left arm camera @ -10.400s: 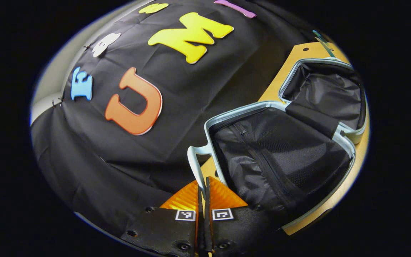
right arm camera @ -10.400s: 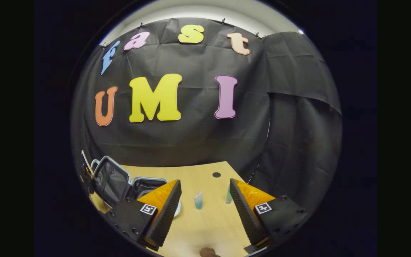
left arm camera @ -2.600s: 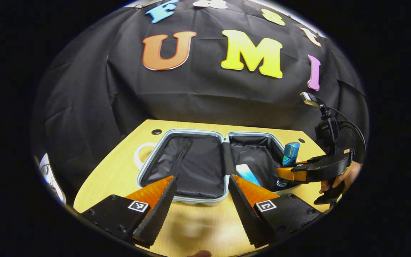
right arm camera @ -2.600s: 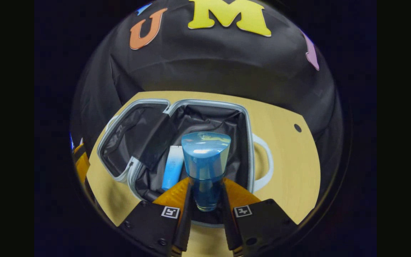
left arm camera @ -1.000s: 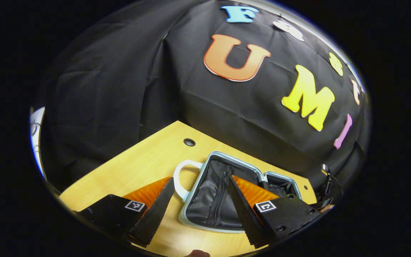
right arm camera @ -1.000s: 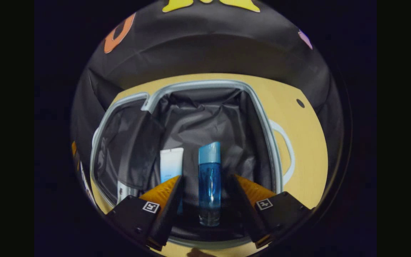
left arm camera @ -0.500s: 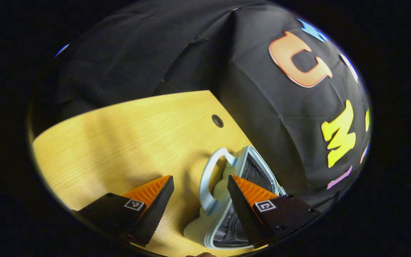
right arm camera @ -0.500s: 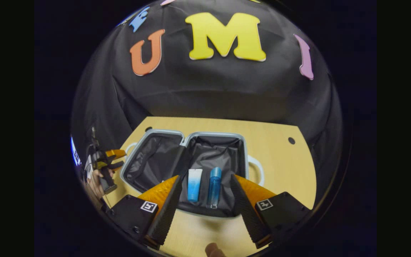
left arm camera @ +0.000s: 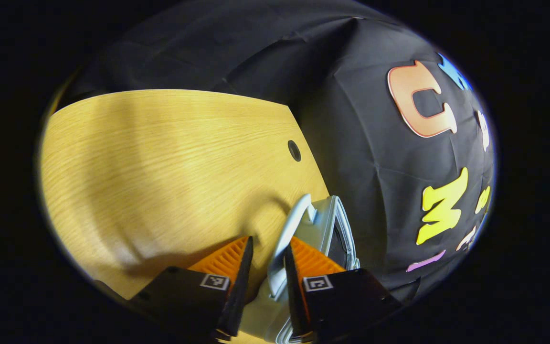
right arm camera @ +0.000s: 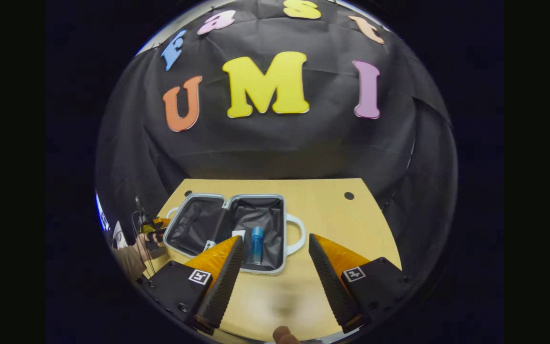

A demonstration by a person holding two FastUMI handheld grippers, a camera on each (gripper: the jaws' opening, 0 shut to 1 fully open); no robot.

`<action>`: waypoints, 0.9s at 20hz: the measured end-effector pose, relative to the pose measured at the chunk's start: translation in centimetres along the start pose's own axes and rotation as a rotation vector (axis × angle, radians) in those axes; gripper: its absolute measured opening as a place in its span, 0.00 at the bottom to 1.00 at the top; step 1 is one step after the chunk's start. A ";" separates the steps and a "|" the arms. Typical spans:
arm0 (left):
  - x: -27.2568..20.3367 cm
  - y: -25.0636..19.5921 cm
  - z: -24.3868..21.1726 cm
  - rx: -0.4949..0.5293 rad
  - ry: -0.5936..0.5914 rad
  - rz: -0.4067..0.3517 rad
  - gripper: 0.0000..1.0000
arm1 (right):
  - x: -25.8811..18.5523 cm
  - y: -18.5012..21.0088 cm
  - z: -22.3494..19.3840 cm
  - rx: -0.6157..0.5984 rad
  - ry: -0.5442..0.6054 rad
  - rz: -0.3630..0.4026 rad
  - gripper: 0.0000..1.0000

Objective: First open the suitcase, pack the skin care products into it, and then close the suitcase.

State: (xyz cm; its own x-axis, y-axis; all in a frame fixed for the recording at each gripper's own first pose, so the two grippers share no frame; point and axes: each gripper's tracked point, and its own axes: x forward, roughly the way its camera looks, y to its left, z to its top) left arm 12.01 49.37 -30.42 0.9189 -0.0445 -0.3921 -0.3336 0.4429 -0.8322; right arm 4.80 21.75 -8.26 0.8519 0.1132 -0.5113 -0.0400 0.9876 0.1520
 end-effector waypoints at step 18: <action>-8.0 -18.2 1.4 0.617 -0.263 0.072 0.04 | -8.6 -6.1 5.2 -0.074 -0.281 0.064 0.82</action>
State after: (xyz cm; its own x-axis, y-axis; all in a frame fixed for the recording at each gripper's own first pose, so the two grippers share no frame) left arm 11.03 42.95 -11.62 0.9454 0.1893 -0.2652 -0.2865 0.8705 -0.4002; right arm 0.41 14.16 -0.40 0.9571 0.1512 -0.2470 -0.1278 0.9858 0.1086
